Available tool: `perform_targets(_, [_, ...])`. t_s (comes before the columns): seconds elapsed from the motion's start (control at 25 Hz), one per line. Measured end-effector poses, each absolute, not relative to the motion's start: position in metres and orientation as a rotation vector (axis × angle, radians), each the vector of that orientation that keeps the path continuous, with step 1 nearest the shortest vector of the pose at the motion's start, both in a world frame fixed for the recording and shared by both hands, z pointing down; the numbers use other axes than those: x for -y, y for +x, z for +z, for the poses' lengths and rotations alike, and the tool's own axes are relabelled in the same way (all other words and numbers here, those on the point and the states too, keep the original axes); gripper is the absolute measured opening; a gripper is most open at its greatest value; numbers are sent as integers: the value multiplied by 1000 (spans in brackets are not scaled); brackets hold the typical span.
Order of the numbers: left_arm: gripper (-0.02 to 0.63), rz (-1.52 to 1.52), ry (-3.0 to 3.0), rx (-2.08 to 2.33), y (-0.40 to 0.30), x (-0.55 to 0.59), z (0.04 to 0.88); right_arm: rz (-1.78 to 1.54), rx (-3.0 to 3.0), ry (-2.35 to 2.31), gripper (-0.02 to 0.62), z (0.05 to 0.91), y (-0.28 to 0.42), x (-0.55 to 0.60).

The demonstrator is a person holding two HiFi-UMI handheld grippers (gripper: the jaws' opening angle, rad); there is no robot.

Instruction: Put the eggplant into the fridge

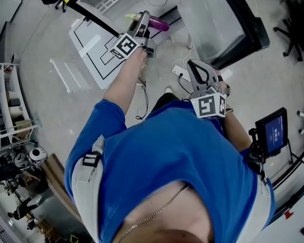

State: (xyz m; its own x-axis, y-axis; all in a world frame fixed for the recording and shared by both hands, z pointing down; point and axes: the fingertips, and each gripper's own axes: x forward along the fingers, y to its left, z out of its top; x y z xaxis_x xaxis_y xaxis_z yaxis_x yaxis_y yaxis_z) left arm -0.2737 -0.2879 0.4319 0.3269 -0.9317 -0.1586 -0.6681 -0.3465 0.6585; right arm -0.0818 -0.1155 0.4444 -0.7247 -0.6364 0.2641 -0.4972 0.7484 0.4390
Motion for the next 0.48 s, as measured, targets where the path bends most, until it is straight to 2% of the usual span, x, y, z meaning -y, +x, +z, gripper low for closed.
perform_targets(0.48, [190,-617,2097,1431,-297,372,459,-463,2500,930,18,440,-113,150])
